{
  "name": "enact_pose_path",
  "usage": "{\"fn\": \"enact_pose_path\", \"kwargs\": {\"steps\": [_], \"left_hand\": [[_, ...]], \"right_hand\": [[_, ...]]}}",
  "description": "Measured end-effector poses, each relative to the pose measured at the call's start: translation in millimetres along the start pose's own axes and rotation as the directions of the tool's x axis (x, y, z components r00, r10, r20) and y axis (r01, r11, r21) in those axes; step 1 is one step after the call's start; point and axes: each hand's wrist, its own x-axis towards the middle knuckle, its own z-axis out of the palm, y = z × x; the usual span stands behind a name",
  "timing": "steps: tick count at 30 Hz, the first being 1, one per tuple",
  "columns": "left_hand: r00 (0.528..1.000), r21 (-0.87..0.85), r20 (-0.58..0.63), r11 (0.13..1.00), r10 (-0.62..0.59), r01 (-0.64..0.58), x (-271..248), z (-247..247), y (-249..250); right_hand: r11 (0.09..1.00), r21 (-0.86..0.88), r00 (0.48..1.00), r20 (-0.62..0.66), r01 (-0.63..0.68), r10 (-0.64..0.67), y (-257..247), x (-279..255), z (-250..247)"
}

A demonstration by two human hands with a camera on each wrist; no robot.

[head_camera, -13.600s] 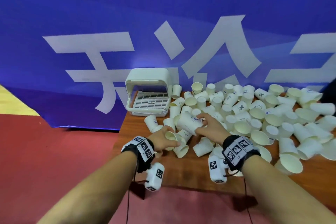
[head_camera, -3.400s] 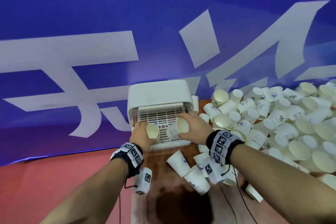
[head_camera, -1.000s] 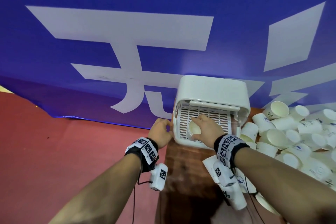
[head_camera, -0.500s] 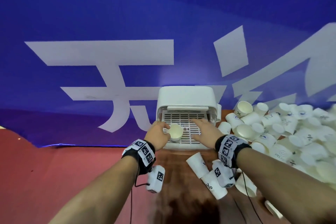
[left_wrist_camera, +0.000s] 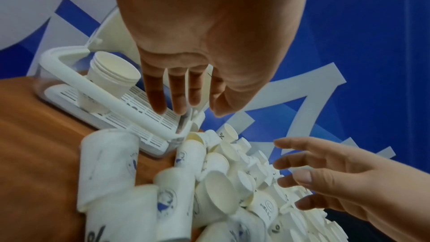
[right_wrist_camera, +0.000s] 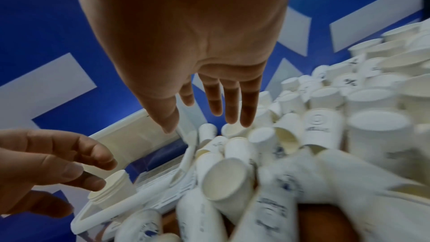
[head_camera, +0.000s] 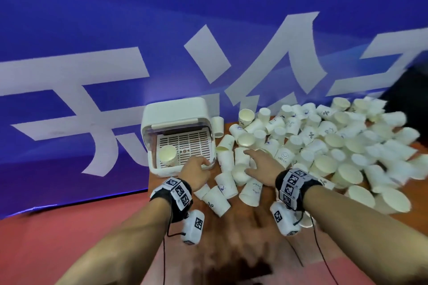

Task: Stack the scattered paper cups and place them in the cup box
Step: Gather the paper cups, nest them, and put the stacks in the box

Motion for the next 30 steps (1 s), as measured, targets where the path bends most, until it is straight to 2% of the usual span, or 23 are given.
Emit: {"fn": "enact_pose_path", "kwargs": {"steps": [6,12,20,30], "left_hand": [[0.998,-0.011,0.053,1.000,-0.022,0.023,-23.0,40.3,28.2],[0.997,0.012,0.035,0.998,-0.070,0.069,-50.4,67.0,32.3],[0.984,0.046,0.033,0.984,-0.174,0.173,-57.9,75.1,12.3],[0.974,-0.014,-0.027,0.975,-0.223,0.223,-62.8,99.5,-25.4]], "right_hand": [[0.999,0.020,0.999,0.014,-0.039,0.039,53.9,-39.9,-2.6],[0.999,0.035,0.999,0.036,0.001,-0.002,73.3,-56.5,12.4],[0.954,-0.234,0.968,0.206,0.188,-0.140,77.7,-47.4,43.6],[0.841,-0.470,0.920,0.384,0.267,-0.077,69.9,-21.3,79.6]]}}
